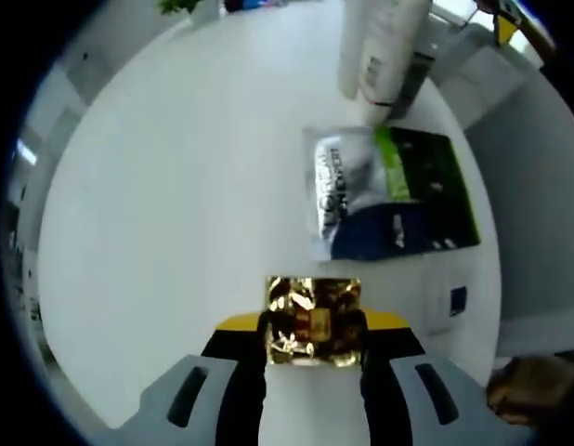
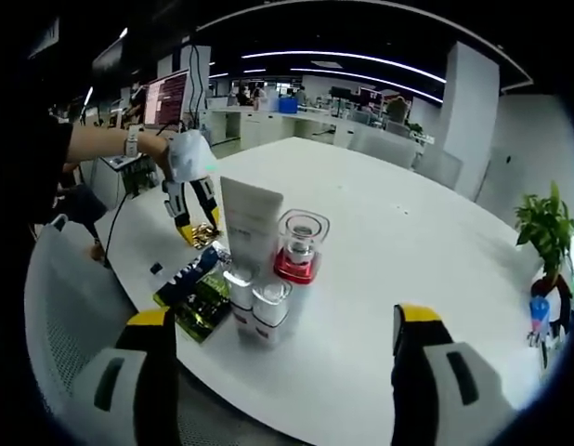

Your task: Arrange the skincare products in the storage area until every visible bottle or jar stands upright without overlapping.

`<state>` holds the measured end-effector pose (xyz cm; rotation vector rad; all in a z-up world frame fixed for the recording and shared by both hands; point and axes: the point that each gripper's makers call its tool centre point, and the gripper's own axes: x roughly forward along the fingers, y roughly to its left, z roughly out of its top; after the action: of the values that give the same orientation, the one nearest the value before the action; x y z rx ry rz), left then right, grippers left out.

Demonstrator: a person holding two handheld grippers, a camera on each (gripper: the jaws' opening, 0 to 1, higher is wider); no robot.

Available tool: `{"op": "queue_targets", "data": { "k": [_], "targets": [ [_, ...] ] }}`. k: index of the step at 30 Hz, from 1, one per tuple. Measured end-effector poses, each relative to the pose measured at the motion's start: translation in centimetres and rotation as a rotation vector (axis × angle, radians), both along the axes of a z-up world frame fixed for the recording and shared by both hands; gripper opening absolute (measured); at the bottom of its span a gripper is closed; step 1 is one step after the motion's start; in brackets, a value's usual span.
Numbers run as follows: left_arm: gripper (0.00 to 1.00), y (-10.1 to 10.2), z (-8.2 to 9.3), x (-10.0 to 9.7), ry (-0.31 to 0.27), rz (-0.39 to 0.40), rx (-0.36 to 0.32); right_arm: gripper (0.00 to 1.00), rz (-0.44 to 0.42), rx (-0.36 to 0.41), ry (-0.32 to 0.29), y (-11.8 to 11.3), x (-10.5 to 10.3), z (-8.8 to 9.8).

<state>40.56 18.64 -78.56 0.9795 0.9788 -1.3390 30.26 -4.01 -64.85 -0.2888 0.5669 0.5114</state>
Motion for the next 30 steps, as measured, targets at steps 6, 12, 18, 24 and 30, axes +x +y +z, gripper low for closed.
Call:
{"op": "queue_targets", "data": {
  "k": [6, 12, 18, 24, 30],
  "targets": [
    [0.35, 0.0, 0.0, -0.9, 0.000, 0.003, -0.006, 0.97, 0.003, -0.003, 0.002, 0.1, -0.1, -0.1],
    [0.35, 0.0, -0.1, -1.7, 0.001, 0.011, -0.011, 0.97, 0.008, -0.004, 0.001, 0.2, -0.2, -0.1],
    [0.35, -0.1, -0.1, -2.3, 0.002, 0.032, -0.033, 0.98, 0.011, -0.008, 0.002, 0.3, -0.2, -0.2],
    [0.35, -0.3, -0.2, -3.2, 0.000, 0.055, -0.042, 0.97, 0.018, -0.008, 0.001, 0.5, -0.2, -0.1],
    [0.36, -0.4, -0.2, -3.5, -0.003, 0.079, -0.042, 0.97, 0.030, -0.009, 0.000, 0.7, -0.3, -0.1]
  ]
}}
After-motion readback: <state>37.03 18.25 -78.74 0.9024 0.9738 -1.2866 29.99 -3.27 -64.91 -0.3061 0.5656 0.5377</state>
